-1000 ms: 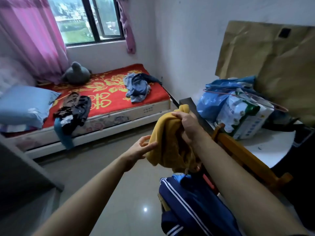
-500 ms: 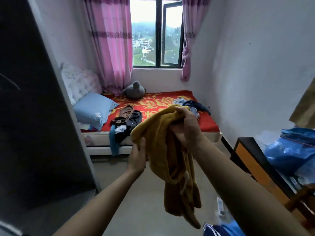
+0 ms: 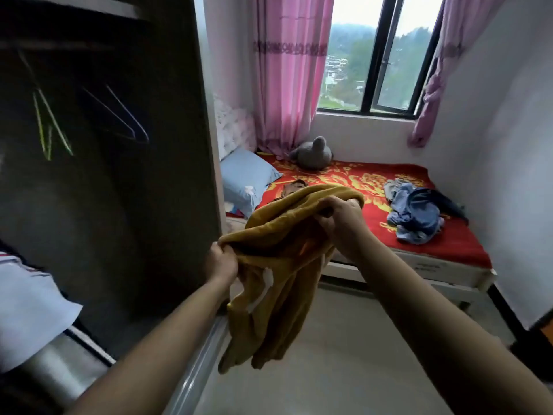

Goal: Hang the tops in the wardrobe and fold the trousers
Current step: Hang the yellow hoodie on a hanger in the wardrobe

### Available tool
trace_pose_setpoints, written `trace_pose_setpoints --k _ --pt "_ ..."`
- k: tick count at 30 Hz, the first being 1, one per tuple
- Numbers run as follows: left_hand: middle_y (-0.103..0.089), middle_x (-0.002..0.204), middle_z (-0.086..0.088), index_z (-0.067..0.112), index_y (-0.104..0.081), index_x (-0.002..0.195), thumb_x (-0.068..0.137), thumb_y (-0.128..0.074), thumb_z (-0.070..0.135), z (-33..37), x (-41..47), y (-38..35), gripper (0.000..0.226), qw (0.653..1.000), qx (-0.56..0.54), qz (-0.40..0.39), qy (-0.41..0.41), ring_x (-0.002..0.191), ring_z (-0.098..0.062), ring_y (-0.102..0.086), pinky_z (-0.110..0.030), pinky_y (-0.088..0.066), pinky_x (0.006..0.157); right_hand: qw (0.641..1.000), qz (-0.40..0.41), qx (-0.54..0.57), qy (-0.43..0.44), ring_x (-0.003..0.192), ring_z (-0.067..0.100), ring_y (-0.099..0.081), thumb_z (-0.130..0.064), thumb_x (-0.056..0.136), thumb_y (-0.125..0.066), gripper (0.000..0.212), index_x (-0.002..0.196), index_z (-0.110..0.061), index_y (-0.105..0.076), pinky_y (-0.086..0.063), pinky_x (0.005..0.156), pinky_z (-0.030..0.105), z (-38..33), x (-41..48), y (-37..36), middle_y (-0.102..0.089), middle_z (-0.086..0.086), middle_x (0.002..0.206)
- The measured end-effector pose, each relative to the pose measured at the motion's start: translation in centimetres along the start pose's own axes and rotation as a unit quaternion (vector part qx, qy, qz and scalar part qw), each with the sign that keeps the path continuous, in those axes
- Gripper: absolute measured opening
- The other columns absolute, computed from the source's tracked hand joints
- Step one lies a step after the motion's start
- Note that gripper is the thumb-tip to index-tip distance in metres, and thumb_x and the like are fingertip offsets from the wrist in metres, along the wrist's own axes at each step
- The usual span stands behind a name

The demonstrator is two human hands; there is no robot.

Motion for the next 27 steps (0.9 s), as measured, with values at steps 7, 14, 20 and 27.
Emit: trace_pose_setpoints --k 7,14,20,27 --pt "-0.066 0.084 -0.014 0.006 -0.062 0.101 0.101 -0.036 0.032 6.1 8.0 10.3 0.037 0.982 0.056 0.173 -0.06 0.074 -0.03 -0.065 -0.035 -0.05 0.064 0.991 -0.124 -0.032 0.032 0.093 0.027 -0.073 -0.019 0.098 -0.061 0.027 0.119 -0.005 -0.052 -0.061 0.067 0.038 3.5 7.6 -9.7 -0.067 0.017 0.112" --pt "-0.054 0.071 -0.001 0.015 -0.054 0.07 0.098 -0.041 0.032 9.8 12.0 16.8 0.035 0.936 0.117 0.324 -0.071 0.066 -0.022 -0.049 -0.031 -0.034 0.059 0.96 -0.238 -0.144 0.047 0.075 0.017 -0.075 -0.032 0.099 -0.056 0.018 0.1 -0.017 -0.065 -0.062 0.063 0.036 6.2 15.7 -18.9 -0.075 0.003 0.084" --pt "-0.052 0.063 -0.002 0.017 -0.055 0.066 0.096 -0.043 0.031 12.0 13.0 20.7 0.035 0.917 0.05 0.385 -0.091 0.062 -0.021 -0.051 -0.034 -0.04 0.058 0.921 -0.339 -0.181 0.066 0.065 0.015 -0.073 -0.036 0.094 -0.062 0.02 0.092 -0.017 -0.068 -0.062 0.063 0.032 6.1 20.0 -27.2 -0.074 0.0 0.073" --pt "-0.043 0.053 0.002 0.018 -0.044 0.056 0.093 -0.047 0.025 11.1 12.7 25.7 0.039 0.878 0.058 0.47 -0.071 0.053 -0.018 -0.043 -0.03 -0.032 0.051 0.86 -0.415 -0.268 0.126 0.079 0.009 -0.069 -0.045 0.096 -0.056 0.022 0.099 -0.025 -0.062 -0.061 0.07 0.027 8.6 18.7 -36.1 -0.069 -0.006 0.091"
Point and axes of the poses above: each hand's wrist, its own x-axis towards the middle knuckle, its own y-axis out of the back of the hand, z = x × y, the point moved 8 cm from there along x, towards the middle knuckle
